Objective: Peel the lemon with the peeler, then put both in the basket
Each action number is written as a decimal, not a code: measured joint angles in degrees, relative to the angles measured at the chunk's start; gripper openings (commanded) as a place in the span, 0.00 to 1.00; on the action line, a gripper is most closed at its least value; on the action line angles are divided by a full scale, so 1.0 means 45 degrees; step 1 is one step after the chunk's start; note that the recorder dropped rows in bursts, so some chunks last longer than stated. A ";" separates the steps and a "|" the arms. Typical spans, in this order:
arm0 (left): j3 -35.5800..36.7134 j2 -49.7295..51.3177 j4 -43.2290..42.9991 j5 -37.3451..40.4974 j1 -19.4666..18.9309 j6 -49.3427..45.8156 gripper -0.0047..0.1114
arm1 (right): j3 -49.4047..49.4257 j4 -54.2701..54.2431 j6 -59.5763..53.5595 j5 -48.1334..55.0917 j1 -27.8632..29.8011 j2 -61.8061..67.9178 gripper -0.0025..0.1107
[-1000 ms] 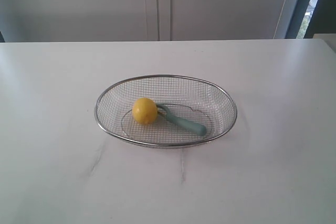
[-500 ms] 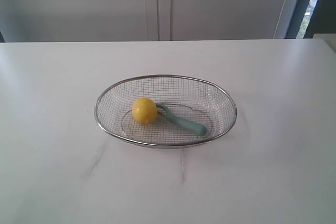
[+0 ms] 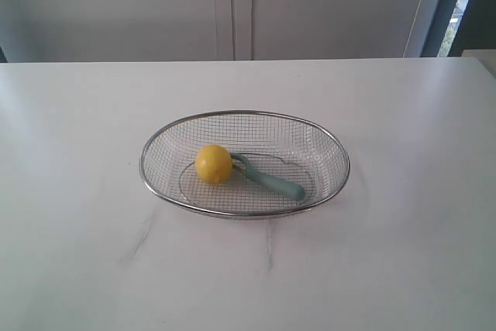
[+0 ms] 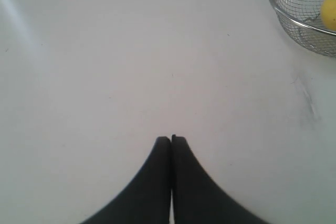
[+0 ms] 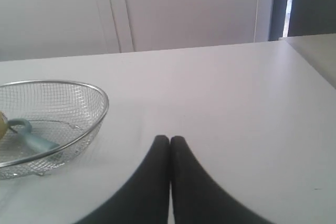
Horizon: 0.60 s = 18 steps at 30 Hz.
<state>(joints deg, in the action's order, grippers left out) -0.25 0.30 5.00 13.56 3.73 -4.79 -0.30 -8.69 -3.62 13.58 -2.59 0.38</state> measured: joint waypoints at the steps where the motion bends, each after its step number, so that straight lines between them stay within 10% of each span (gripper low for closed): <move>1: 0.0000 0.0000 0.0000 0.0000 0.0000 0.0000 0.04 | -0.0001 0.0246 0.0000 -0.0006 0.0000 0.0000 0.02; 18: 0.0000 0.0000 0.0000 0.0000 0.0000 0.0000 0.04 | -0.0001 0.1426 0.0000 0.0955 -0.0028 0.0000 0.02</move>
<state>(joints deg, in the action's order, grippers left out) -0.25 0.30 5.00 13.56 3.73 -4.79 -0.31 -2.28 -3.62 17.88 -2.71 0.38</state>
